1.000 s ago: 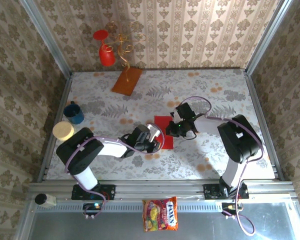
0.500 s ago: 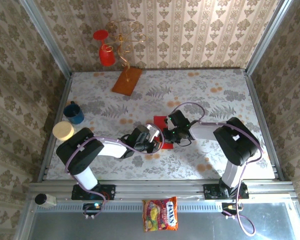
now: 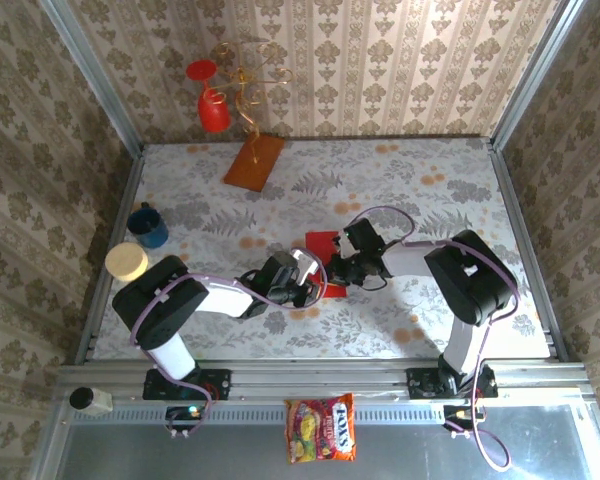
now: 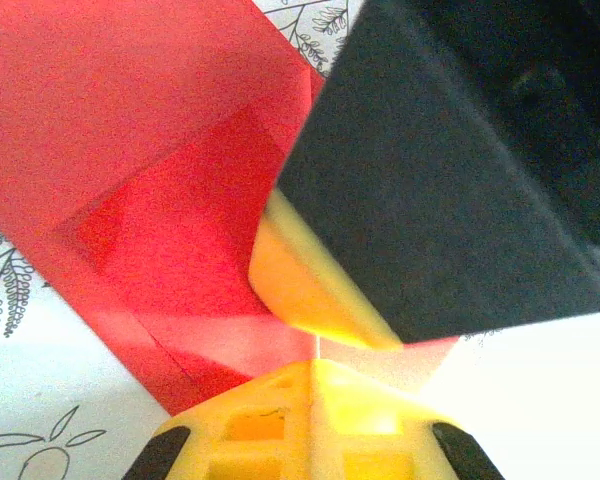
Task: Fold a paper plane with a square sheet of paper (pick it up from the middle)
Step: Fold the triangle a second time at the center of the table.
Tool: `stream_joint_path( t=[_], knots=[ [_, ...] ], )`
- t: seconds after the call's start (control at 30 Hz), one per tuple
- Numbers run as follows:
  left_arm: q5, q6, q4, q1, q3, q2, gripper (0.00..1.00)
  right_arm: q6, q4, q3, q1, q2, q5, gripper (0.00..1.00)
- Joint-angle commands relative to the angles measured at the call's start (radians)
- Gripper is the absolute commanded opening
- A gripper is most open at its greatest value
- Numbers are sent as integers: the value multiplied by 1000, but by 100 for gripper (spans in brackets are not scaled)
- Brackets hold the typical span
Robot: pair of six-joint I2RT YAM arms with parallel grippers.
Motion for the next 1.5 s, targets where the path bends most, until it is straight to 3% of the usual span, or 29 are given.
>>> stream_joint_path(
  t=[0.0,0.53,0.9,1.07,1.47],
  knots=[
    [-21,0,-142,8,-49,45,0,-50,-99,24,-59,48,122,0],
    [-24,-4,-143,8,-54,43,0,-118,-169,99,-216,132,142,0],
    [-6,-22,-174,14,-47,-58,0,-116,-149,77,-223,160,131,0],
    [-4,3,-234,21,52,-123,0,-112,-117,42,-220,165,115,0],
    [71,103,-293,75,309,89,0,-90,-73,-6,-169,164,102,0]
  ],
)
